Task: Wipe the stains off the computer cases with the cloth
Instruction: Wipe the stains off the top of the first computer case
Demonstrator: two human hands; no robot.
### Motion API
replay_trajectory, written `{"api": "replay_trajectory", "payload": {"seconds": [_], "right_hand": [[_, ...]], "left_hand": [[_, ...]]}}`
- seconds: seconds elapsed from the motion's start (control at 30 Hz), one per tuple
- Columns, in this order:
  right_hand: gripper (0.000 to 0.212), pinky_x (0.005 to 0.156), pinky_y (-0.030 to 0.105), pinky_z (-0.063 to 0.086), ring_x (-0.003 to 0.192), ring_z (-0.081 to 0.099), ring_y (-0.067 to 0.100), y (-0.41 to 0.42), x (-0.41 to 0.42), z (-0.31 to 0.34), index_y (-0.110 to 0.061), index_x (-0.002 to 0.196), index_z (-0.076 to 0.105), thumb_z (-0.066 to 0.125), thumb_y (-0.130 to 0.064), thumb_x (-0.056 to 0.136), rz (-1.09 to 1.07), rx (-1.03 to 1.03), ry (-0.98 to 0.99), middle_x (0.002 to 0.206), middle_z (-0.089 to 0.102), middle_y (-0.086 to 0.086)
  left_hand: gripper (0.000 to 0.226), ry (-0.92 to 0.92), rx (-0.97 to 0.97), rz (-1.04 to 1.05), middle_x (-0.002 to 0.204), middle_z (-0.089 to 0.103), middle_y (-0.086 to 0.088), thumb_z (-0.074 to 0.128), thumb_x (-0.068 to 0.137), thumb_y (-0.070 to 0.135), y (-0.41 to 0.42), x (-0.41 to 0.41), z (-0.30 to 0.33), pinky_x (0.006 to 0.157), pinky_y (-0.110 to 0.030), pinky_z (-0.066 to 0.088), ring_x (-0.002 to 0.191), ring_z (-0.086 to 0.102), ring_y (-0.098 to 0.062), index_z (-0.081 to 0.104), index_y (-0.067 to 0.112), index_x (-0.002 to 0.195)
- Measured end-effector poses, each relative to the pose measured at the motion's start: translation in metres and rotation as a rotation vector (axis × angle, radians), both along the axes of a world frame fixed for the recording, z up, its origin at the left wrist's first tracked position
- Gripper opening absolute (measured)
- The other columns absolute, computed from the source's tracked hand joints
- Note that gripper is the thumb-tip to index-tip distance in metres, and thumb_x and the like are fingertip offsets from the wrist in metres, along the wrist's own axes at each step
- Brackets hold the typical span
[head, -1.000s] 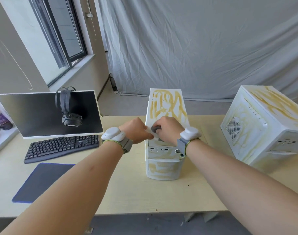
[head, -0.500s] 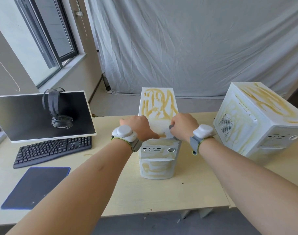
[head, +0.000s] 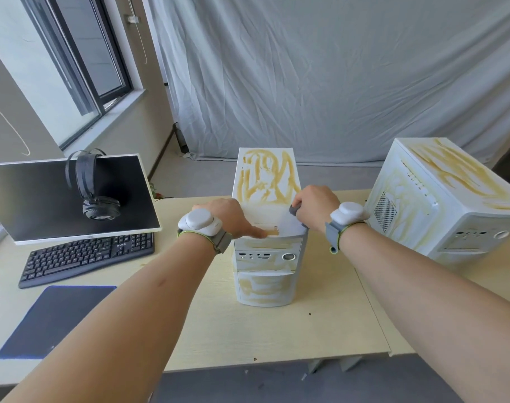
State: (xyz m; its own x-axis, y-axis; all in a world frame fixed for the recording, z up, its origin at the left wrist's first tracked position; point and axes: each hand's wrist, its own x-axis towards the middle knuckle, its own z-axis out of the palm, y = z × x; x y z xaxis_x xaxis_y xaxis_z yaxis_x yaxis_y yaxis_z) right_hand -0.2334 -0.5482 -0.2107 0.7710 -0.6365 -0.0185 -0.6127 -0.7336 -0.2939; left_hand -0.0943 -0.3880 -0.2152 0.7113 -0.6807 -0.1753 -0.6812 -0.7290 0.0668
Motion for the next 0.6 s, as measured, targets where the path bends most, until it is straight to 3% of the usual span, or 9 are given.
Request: {"api": "replay_trajectory", "payload": {"seconds": [0.03,0.1,0.13,0.2,0.27,0.33,0.4,0.53,0.6], "right_hand": [[0.027,0.073,0.036,0.061,0.084,0.069,0.029,0.000,0.003,0.000,-0.017,0.090,0.080,0.056,-0.005,0.084,0.002,-0.004,0.007,0.092,0.072,0.005],[0.020,0.054,0.030,0.053,0.065,0.063,0.028,-0.001,0.009,0.003,-0.015,0.067,0.072,0.055,-0.006,0.074,0.001,0.000,0.063,0.070,0.067,0.007],[0.016,0.046,0.025,0.042,0.053,0.053,0.025,-0.002,0.011,0.007,-0.015,0.053,0.058,0.054,-0.006,0.066,-0.004,0.016,0.108,0.057,0.058,0.006],[0.022,0.043,0.021,0.028,0.043,0.039,0.020,-0.001,0.012,0.016,-0.017,0.045,0.038,0.052,-0.005,0.056,0.003,0.007,0.194,0.045,0.045,0.001],[0.020,0.044,0.020,0.030,0.043,0.045,0.022,-0.003,0.017,0.014,-0.016,0.046,0.044,0.049,-0.002,0.059,-0.016,-0.009,0.184,0.046,0.052,0.002],[0.017,0.050,0.020,0.037,0.058,0.059,0.027,-0.007,0.022,0.002,-0.010,0.062,0.065,0.054,-0.004,0.074,-0.025,-0.037,0.104,0.065,0.066,0.006],[0.017,0.055,0.024,0.042,0.064,0.059,0.026,-0.008,0.023,-0.009,-0.011,0.076,0.073,0.056,-0.008,0.077,-0.010,-0.064,0.053,0.078,0.072,0.008],[0.014,0.045,0.023,0.036,0.047,0.046,0.024,-0.010,0.018,0.000,-0.013,0.050,0.049,0.053,-0.006,0.061,0.051,0.010,0.131,0.048,0.052,0.006],[0.015,0.046,0.027,0.047,0.053,0.057,0.025,-0.015,0.021,0.007,-0.012,0.052,0.059,0.057,-0.006,0.065,0.055,0.037,0.150,0.053,0.058,0.003]], "left_hand": [[0.089,0.012,-0.006,-0.003,0.075,0.069,0.005,0.059,0.040,0.101,-0.001,0.001,0.000,0.070,-0.033,0.058,0.068,0.066,-0.016,0.064,0.024,0.084],[0.087,0.038,-0.010,-0.013,0.075,0.070,0.003,0.065,0.045,0.097,-0.001,0.004,0.001,0.066,-0.029,0.057,0.066,0.065,-0.016,0.066,0.020,0.085],[0.084,0.047,-0.009,-0.023,0.076,0.070,0.002,0.068,0.050,0.093,-0.002,0.004,0.002,0.062,-0.027,0.053,0.064,0.063,-0.016,0.066,0.018,0.086],[0.080,0.056,-0.023,-0.042,0.074,0.066,0.001,0.073,0.055,0.087,-0.004,0.003,0.002,0.056,-0.027,0.045,0.061,0.057,-0.016,0.063,0.015,0.087],[0.079,0.050,-0.035,-0.046,0.074,0.064,0.001,0.075,0.055,0.085,-0.007,0.003,0.004,0.056,-0.028,0.044,0.061,0.055,-0.016,0.059,0.014,0.086],[0.079,0.049,-0.018,-0.059,0.073,0.062,0.002,0.075,0.056,0.085,-0.007,0.006,0.006,0.056,-0.028,0.043,0.060,0.054,-0.016,0.059,0.014,0.084],[0.075,0.050,0.017,-0.081,0.069,0.058,0.002,0.072,0.059,0.086,-0.007,0.009,0.007,0.055,-0.027,0.040,0.059,0.051,-0.017,0.058,0.016,0.082],[0.075,0.039,0.036,-0.110,0.066,0.056,0.002,0.072,0.059,0.086,-0.009,0.011,0.006,0.055,-0.027,0.039,0.057,0.050,-0.018,0.053,0.016,0.077],[0.077,0.046,0.035,-0.115,0.067,0.057,0.002,0.072,0.057,0.087,-0.010,0.012,0.005,0.055,-0.027,0.040,0.058,0.051,-0.018,0.053,0.015,0.078]]}}
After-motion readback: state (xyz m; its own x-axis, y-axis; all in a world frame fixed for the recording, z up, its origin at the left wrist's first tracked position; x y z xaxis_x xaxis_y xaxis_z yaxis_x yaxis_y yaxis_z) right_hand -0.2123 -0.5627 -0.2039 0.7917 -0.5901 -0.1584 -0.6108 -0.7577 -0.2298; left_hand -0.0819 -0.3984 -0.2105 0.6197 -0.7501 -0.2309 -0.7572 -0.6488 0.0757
